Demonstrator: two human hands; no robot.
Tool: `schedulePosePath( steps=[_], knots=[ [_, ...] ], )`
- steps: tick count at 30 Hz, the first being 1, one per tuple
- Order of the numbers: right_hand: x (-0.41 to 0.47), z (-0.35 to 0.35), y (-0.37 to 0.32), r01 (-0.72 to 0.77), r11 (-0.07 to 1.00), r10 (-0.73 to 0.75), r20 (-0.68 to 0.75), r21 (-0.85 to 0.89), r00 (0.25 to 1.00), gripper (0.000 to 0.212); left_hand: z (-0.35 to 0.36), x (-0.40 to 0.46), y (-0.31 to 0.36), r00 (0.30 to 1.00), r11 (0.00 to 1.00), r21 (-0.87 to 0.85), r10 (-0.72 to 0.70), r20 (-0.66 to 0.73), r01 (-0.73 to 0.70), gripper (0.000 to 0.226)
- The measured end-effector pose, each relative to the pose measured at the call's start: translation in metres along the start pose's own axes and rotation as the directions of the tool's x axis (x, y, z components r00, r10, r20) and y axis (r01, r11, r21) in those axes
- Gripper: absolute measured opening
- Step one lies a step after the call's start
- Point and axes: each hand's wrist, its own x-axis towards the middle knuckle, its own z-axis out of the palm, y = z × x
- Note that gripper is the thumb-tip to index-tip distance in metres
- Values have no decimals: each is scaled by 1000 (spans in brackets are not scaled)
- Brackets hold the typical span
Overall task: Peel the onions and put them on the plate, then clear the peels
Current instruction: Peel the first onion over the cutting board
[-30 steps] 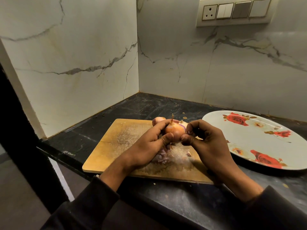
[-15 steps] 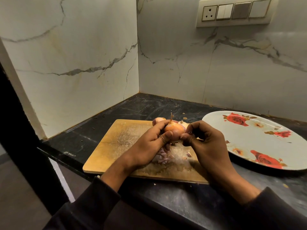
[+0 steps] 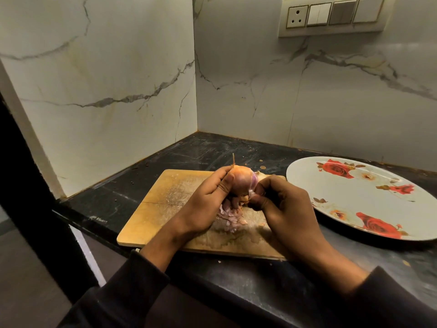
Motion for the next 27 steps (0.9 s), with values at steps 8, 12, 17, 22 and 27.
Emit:
schedulePosePath(
  steps=[8,12,17,22,27],
  knots=[
    [0,1,1,-32,999,31,68,24,997,21,-2,1,-6,999,999,-13,-40,19,40,44],
    [0,1,0,-126,991,124,58,34,991,17,0,0,-1,998,998,-20,-50,49,51,37],
    [-1,3,1,-101,986,109,57,-133,992,10,1,0,0,997,998,-43,-46,69,49,29],
    [-2,1,-1,-30,995,43,136,-97,990,26,-2,2,-6,996,998,-47,-45,83,49,41],
    [-2,2,-7,-7,1000,6,187,4,982,19,-2,4,-10,997,999,-24,-20,69,22,53]
  ],
)
